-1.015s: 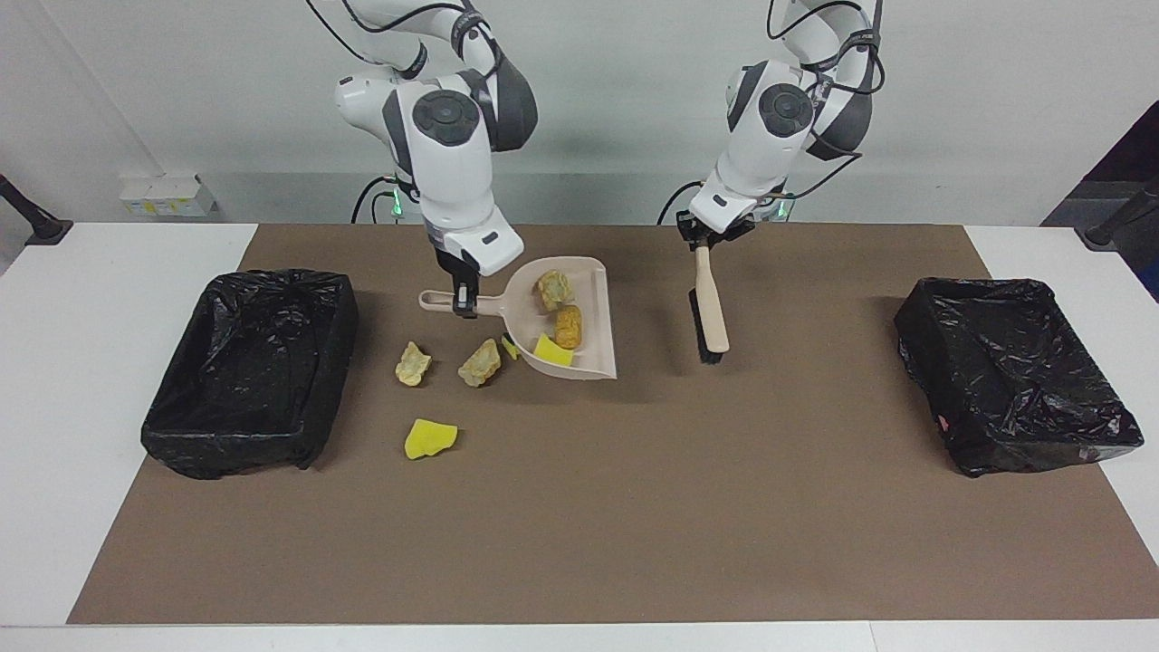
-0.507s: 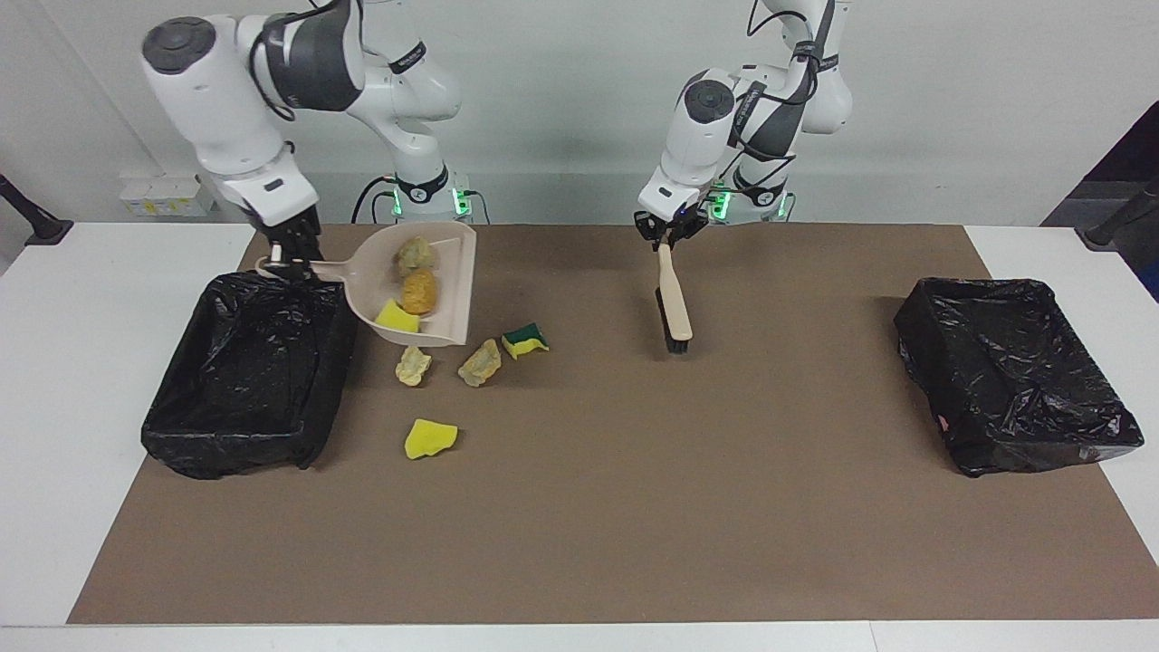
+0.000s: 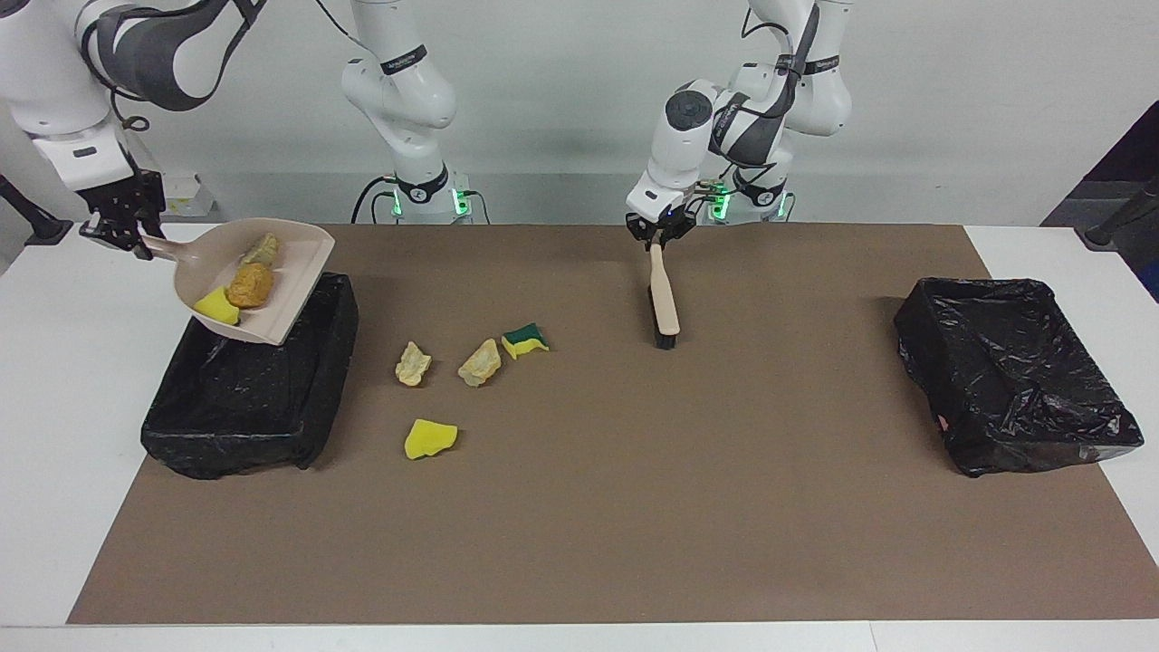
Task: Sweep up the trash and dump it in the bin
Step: 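Tip the dustpan over the bin with the right gripper while the left gripper withdraws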
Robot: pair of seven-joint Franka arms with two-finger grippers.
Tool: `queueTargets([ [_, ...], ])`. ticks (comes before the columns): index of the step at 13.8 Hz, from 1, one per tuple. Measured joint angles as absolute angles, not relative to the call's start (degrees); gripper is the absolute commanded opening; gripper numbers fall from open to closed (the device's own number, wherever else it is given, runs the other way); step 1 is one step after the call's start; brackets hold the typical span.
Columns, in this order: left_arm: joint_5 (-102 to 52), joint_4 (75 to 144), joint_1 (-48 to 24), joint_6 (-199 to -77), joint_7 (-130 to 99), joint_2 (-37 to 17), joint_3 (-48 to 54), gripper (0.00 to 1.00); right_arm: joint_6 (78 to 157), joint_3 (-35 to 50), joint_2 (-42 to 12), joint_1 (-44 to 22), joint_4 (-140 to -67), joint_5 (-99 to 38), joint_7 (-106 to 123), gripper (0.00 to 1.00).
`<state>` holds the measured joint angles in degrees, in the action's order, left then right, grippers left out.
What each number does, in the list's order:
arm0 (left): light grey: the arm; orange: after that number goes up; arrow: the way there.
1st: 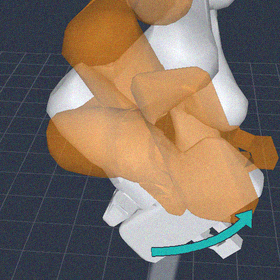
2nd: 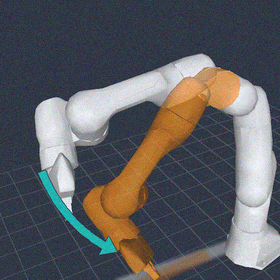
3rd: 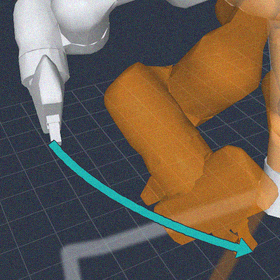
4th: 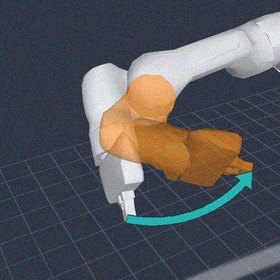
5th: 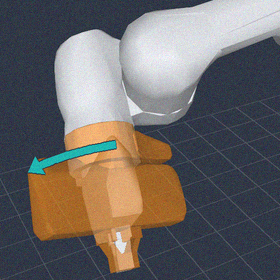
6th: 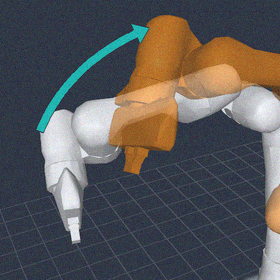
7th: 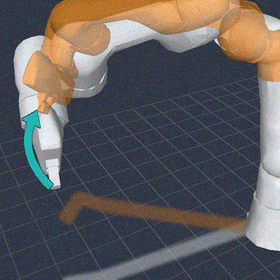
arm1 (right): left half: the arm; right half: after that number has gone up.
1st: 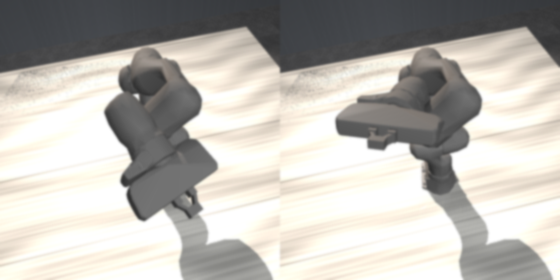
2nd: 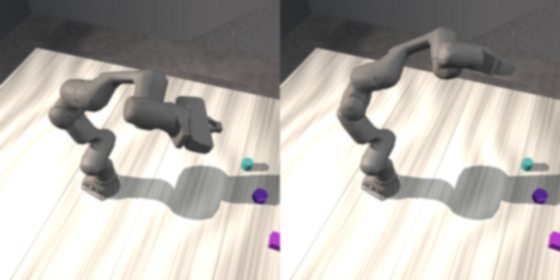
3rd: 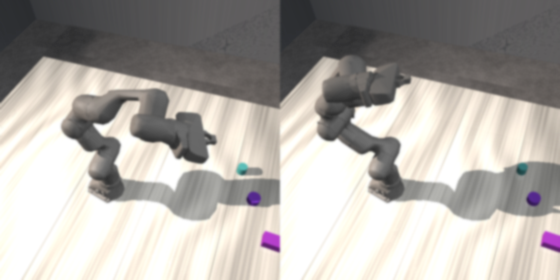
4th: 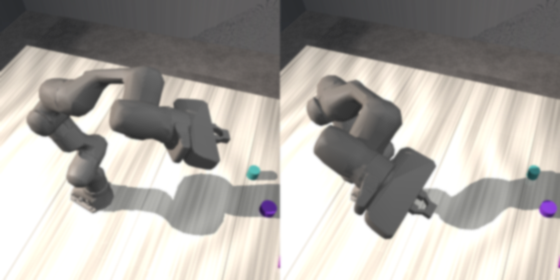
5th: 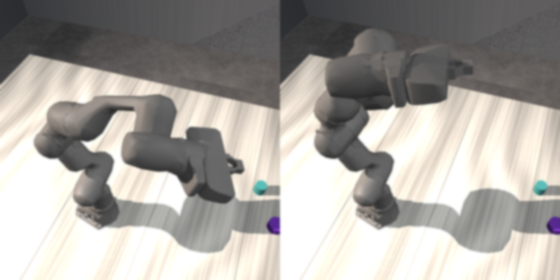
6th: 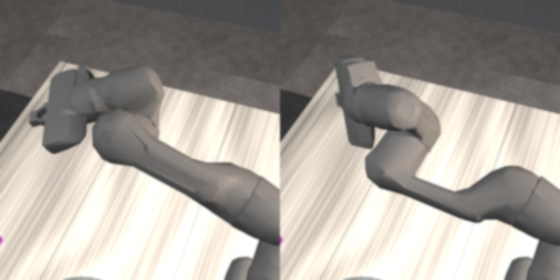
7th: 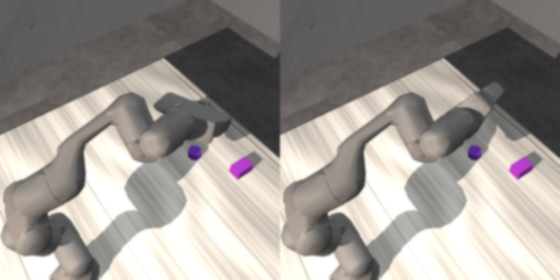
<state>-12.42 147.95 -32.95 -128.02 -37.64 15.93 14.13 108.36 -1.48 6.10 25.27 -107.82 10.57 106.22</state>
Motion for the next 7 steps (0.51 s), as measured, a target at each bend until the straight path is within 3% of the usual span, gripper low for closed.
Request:
queueTargets([
  [1, -12.41, 148.2, -32.97, -128.69, -37.64, 15.92, 14.12, 1.0, 109.97, -1.47, 6.11, 25.52, -107.84, 13.31, 105.92, 0.0],
  [7, -12.41, 147.65, -30.88, -128.85, -37.75, 15.9, 13.24, 1.0, 113.65, -0.42, 6.1, 24.47, -108.64, 28.28, 96.77, 0.0],
])
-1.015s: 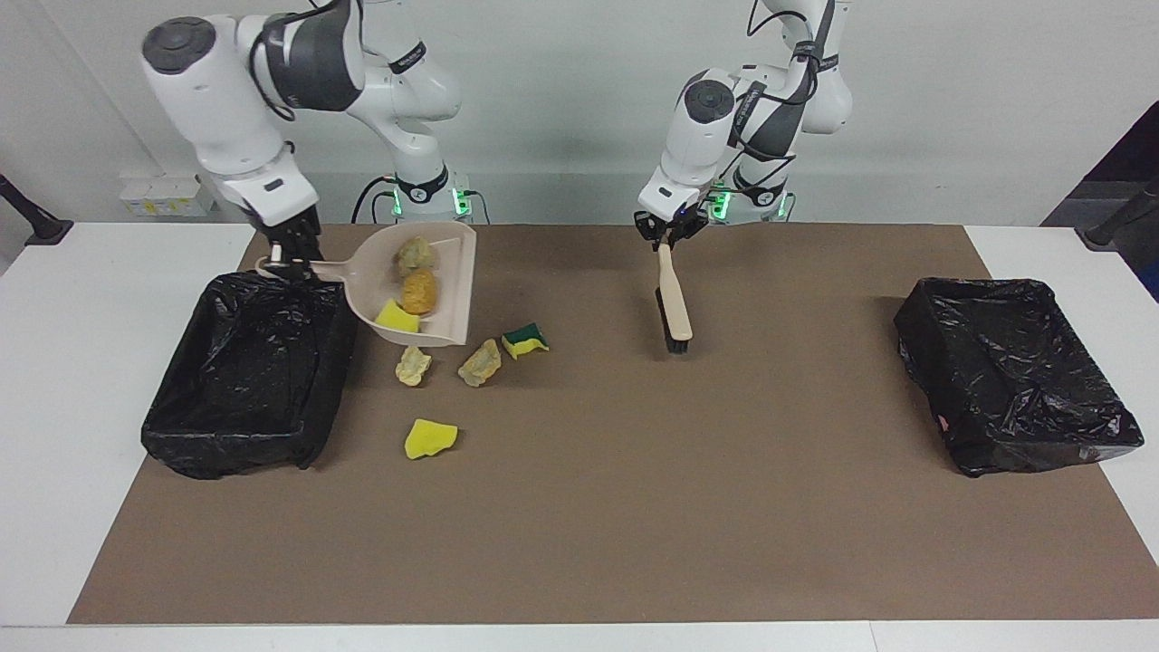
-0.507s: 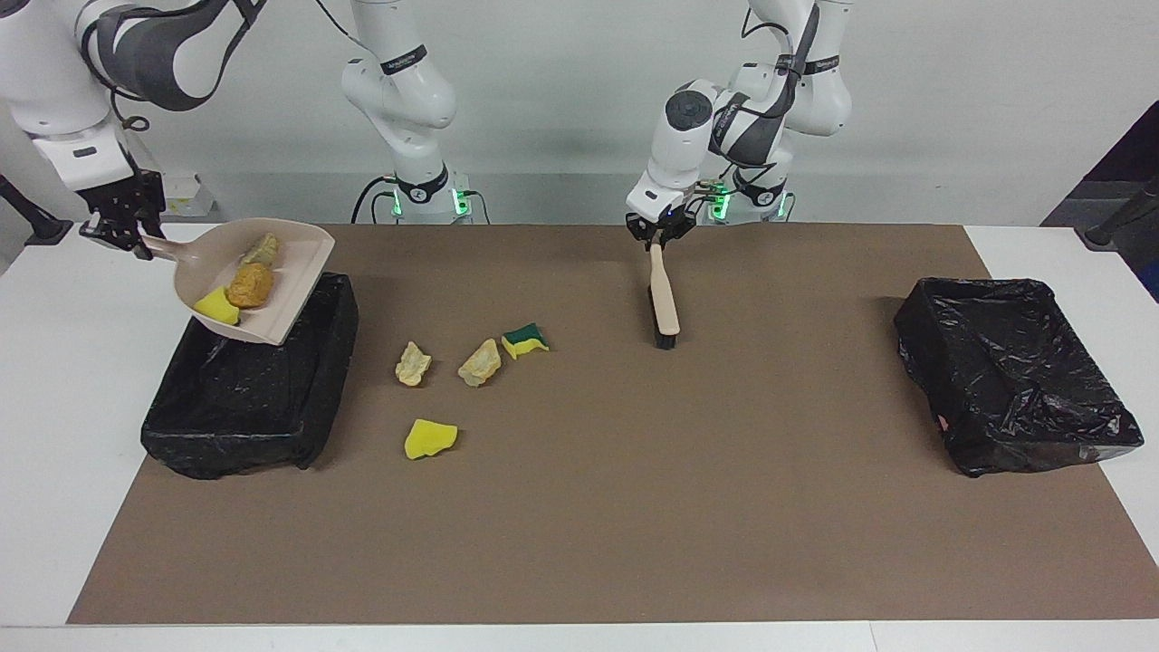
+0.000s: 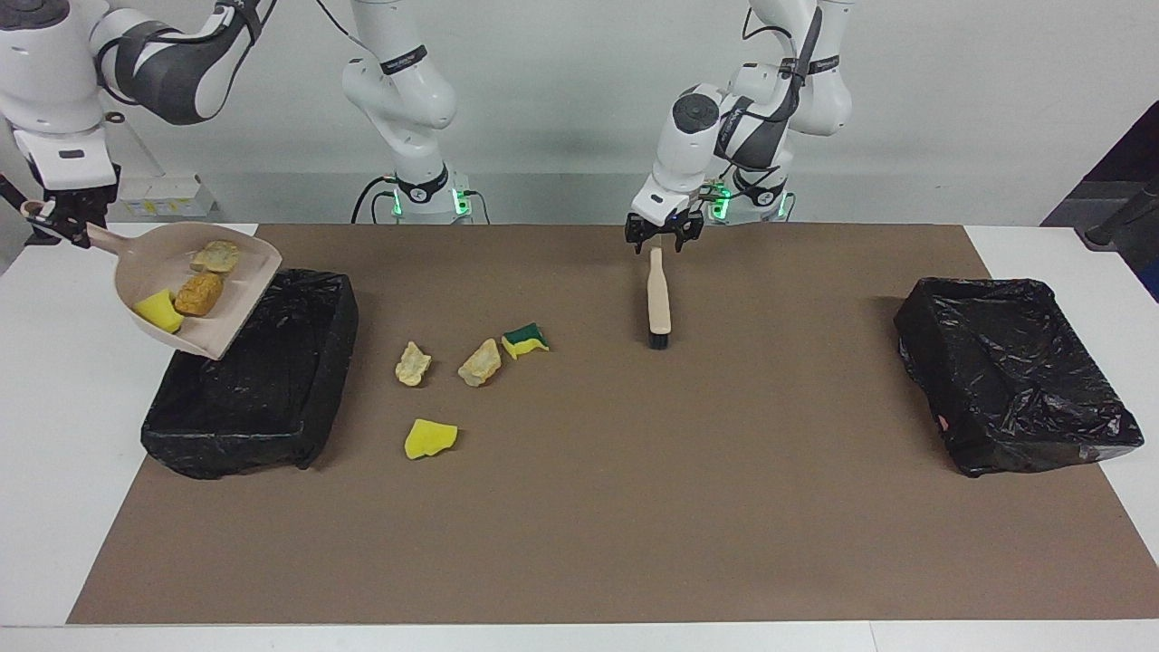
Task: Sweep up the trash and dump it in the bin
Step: 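Tip the dustpan over the bin with the right gripper while the left gripper withdraws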
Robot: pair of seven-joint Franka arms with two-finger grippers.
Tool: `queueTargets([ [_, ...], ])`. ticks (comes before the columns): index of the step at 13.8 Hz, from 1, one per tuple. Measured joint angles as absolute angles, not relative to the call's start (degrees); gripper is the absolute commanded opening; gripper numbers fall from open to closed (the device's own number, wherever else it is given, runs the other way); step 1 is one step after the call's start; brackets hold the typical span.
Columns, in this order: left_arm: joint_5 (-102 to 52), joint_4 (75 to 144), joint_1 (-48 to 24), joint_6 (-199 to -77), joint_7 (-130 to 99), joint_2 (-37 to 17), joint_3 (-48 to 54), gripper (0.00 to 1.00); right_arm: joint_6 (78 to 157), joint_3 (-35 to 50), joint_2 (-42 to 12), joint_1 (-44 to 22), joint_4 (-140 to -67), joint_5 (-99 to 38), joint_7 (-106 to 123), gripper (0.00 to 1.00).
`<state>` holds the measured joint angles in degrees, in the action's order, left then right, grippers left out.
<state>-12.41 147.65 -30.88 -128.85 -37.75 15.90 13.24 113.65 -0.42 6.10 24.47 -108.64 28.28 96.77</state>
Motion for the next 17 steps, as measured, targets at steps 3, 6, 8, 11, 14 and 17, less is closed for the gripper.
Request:
queueTargets([
  [3, -12.35, 143.73, -24.76, -126.57, -36.52, 16.1, 12.87, 1.0, 113.69, -0.02, 6.11, 22.83, -110.54, 34.88, 90.29, 0.0],
  [6, -11.68, 137.8, -16.11, -120.18, -30.1, 16.63, 12.43, 1.0, 113.72, 0.13, 6.37, 20.41, -112.4, 40.94, 85.05, 0.0],
  [8, -8.67, 135.49, -11.32, -116.82, -25.7, 16.77, 12.24, 1.0, 113.72, 0.16, 6.6, 18.64, -114.07, 45.35, 81.59, 0.0],
  [11, -5.98, 132.12, -5.84, -110.95, -17.66, 16.82, 12.22, 1.0, 113.8, 0.23, 6.68, 14.54, -116.51, 52.93, 77.63, 0.0],
  [14, -5.76, 127.5, 0.24, -106.87, -9.02, 16.88, 12.21, 1.0, 113.0, 0.38, 6.96, 9.44, -116.63, 59.22, 76.34, 0.0],
  [17, -5.35, 120.82, 4.8, -101.42, -4.38, 15.19, 12.17, 1.0, 111.45, 0.44, 7.28, 7.32, -116.6, 65.36, 76.33, 0.0],
])
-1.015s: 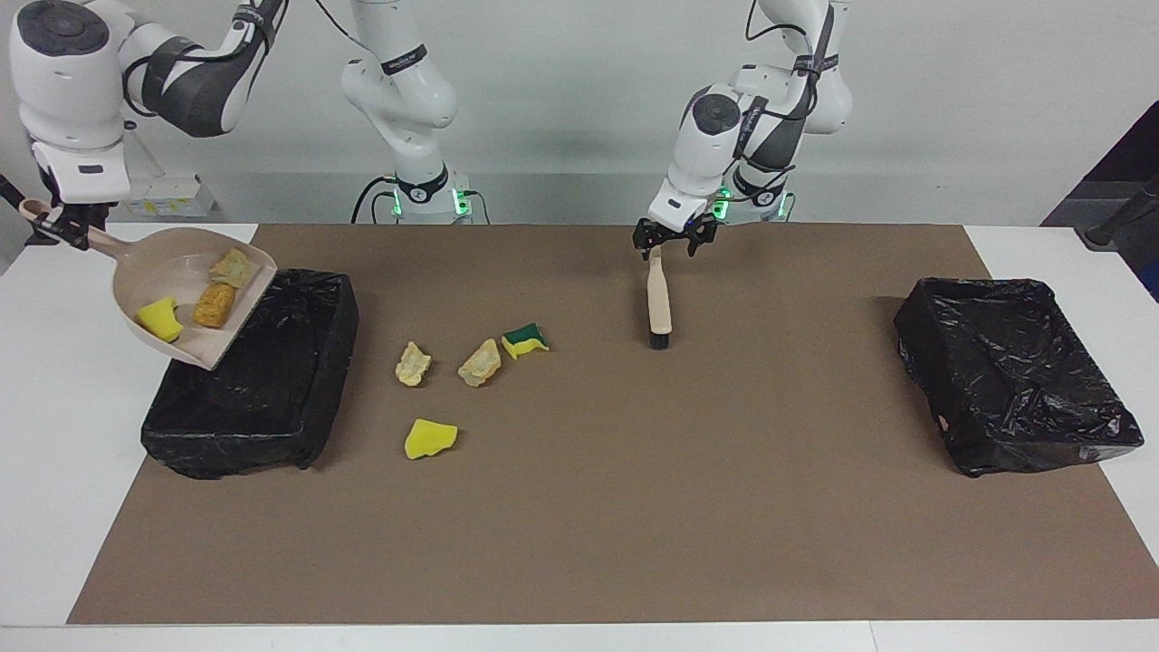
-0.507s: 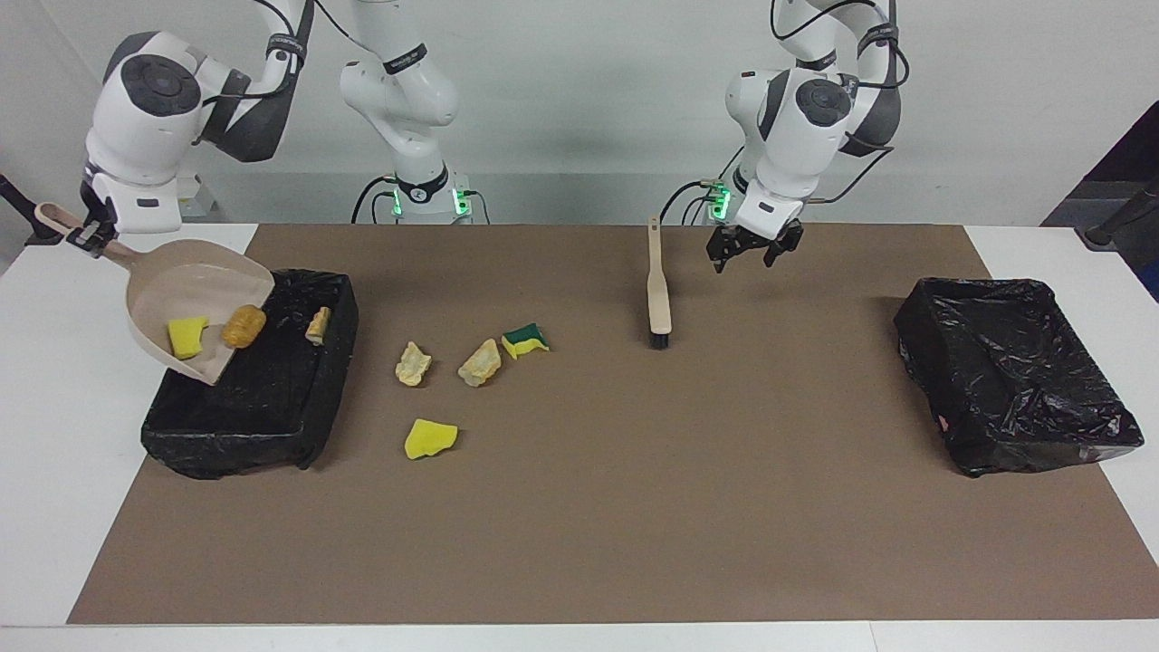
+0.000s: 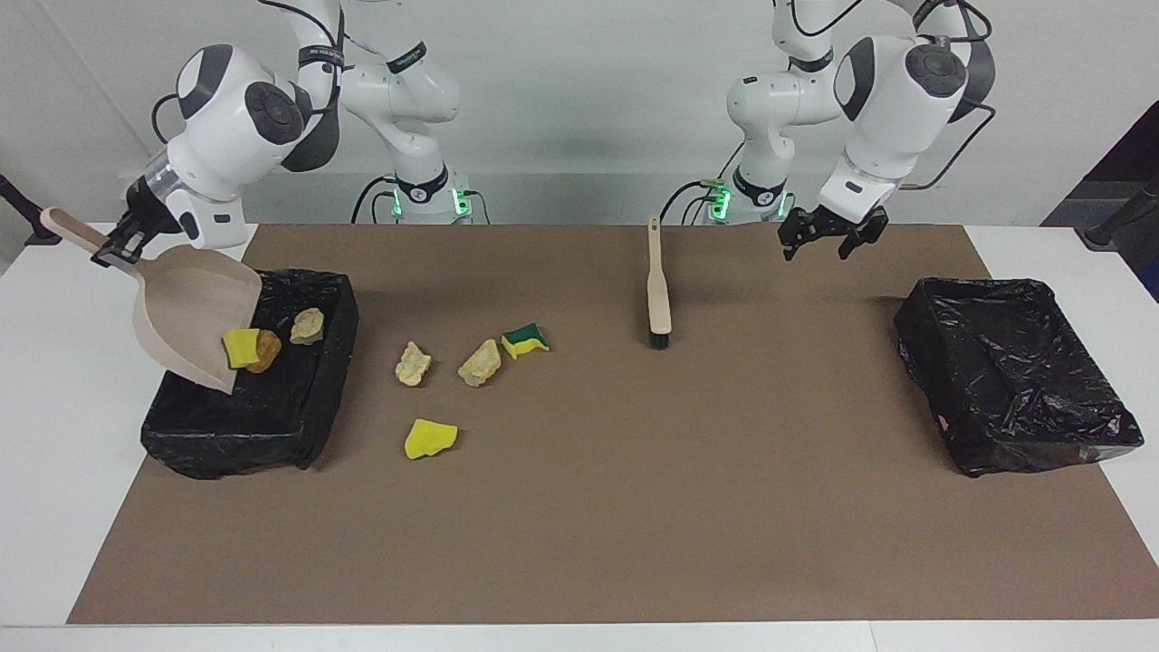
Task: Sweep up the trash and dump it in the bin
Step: 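Tip the dustpan over the bin with the right gripper while the left gripper withdraws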
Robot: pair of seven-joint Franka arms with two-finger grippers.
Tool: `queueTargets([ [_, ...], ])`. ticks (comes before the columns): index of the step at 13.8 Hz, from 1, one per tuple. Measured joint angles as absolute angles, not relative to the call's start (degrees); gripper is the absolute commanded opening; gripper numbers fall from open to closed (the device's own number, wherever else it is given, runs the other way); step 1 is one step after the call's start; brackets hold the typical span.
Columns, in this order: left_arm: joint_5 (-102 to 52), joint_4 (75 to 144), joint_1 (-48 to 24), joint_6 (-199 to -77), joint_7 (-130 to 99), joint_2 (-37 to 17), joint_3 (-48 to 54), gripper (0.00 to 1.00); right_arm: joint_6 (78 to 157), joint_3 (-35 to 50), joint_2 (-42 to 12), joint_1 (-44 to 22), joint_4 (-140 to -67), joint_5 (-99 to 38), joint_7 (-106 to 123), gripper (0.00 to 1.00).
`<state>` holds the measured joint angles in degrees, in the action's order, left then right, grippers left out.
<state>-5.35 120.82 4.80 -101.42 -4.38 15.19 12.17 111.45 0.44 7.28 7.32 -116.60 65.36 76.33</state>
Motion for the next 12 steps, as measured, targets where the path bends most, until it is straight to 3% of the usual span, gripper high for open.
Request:
queueTargets([
  [5, -1.28, 105.59, 5.49, -94.81, -2.98, 5.2, 12.37, 1.0, 105.62, 0.5, 7.7, 2.8, -115.8, 71.93, 76.71, 0.0],
  [8, -1.23, 100.98, 5.45, -94.65, -2.79, 1.37, 13.11, 1.0, 101.42, 0.53, 8.09, 1.13, -113.57, 70.92, 76.7, 0.0],
  [12, -0.43, 99.93, 5.44, -94.45, -2.73, 0.76, 13.34, 1.0, 100.53, 0.42, 9.67, 1.14, -109.93, 61.0, 76.64, 0.0],
])
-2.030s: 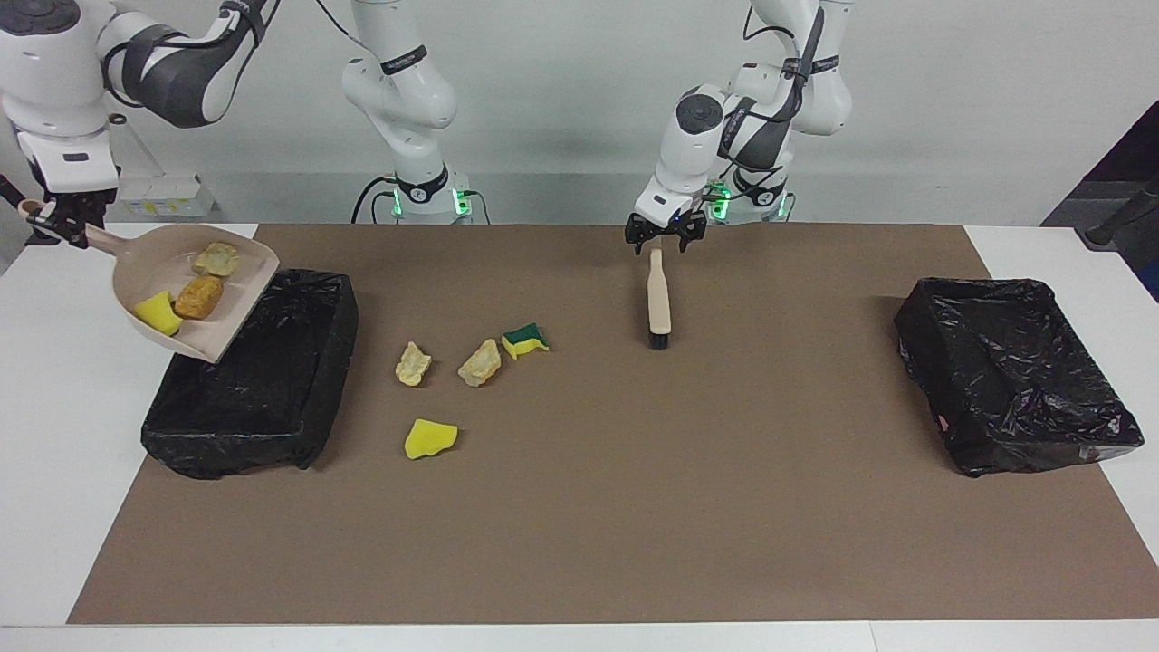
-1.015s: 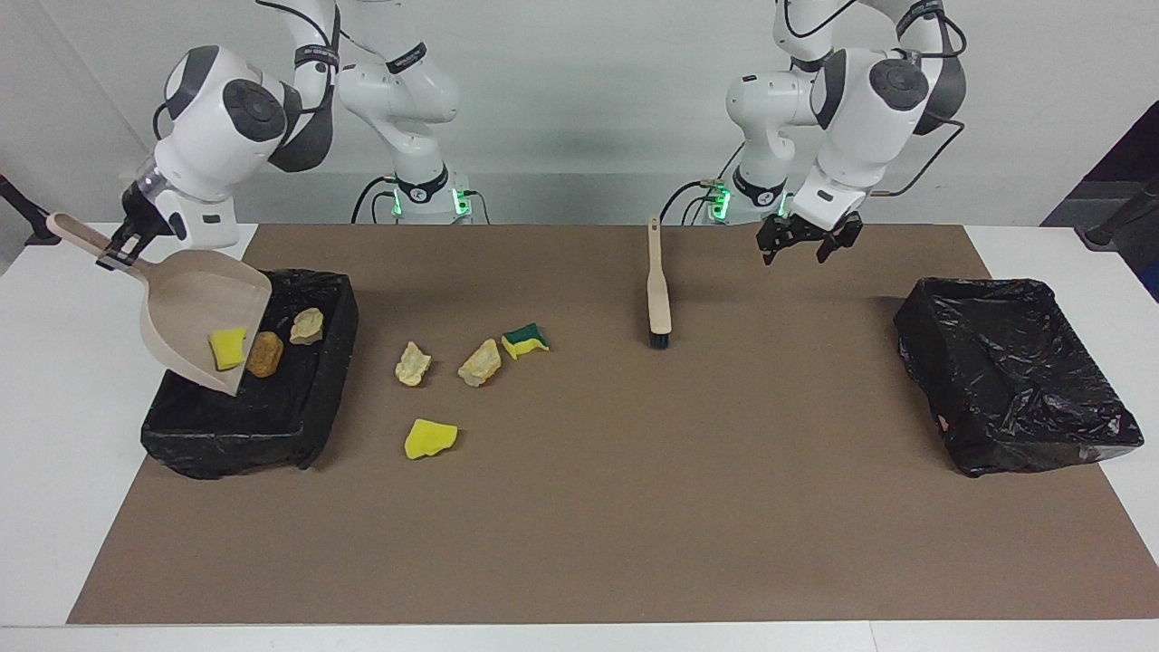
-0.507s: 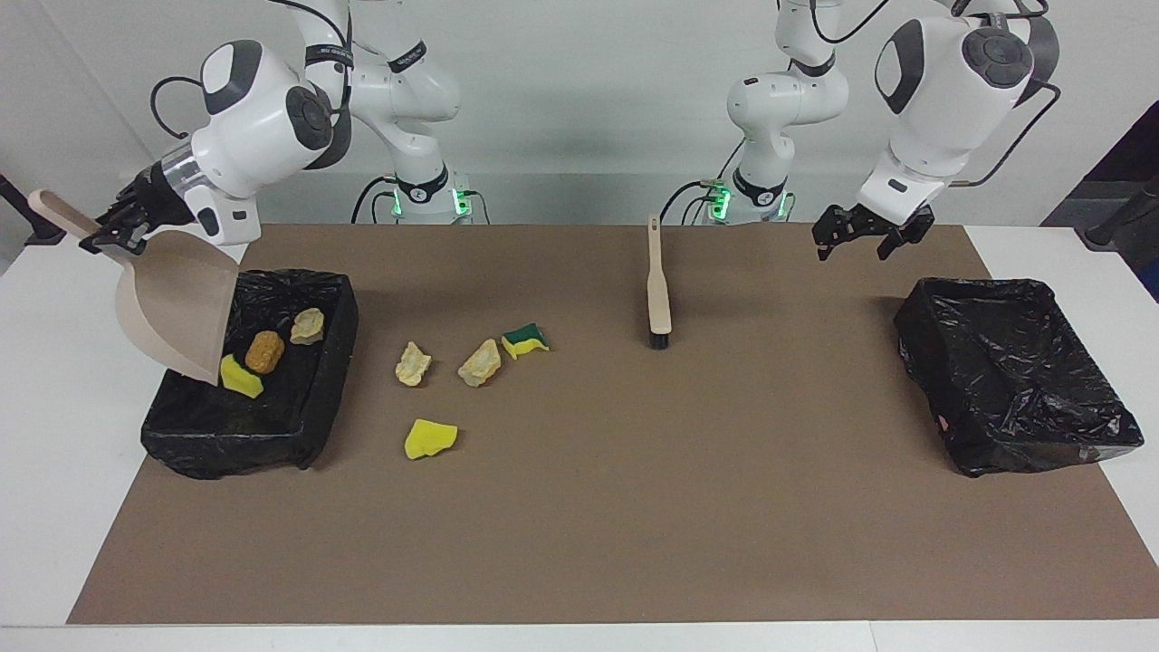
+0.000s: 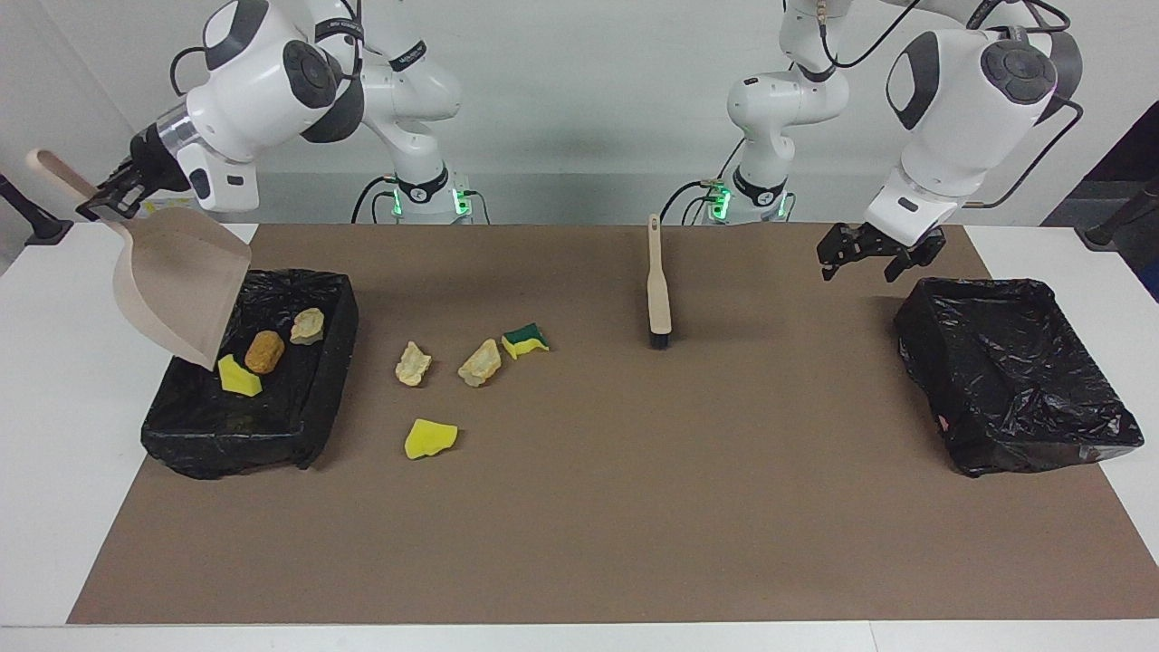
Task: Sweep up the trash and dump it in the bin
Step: 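Tip the dustpan over the bin with the right gripper while the left gripper withdraws, then carry the empty dustpan back to the table center with the right gripper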
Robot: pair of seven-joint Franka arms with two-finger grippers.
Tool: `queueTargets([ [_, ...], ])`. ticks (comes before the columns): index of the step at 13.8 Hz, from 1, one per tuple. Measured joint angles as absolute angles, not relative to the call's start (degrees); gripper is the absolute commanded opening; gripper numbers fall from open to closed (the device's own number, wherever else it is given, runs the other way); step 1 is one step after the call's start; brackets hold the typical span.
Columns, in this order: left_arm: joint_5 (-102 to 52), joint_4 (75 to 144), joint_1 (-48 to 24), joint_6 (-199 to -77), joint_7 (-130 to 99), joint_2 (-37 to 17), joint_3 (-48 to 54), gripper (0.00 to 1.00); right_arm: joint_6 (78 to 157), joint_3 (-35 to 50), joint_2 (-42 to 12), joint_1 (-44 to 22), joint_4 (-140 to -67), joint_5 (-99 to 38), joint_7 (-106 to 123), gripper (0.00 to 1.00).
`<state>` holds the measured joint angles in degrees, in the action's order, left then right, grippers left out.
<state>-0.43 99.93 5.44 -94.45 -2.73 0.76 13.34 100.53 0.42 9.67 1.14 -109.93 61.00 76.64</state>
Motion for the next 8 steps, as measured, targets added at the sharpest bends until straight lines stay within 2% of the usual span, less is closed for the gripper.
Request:
queueTargets([
  [4, -0.38, 98.33, 5.72, -94.48, -3.59, 1.5, 11.86, 1.0, 100.43, 1.66, 9.71, 1.09, -108.63, 46.19, 72.54, 0.0],
  [8, -0.38, 97.72, 6.23, -94.44, -3.61, 4.78, 10.73, 1.0, 100.32, 4.64, 8.62, 0.37, -108.05, 35.39, 58.92, 0.0],
])
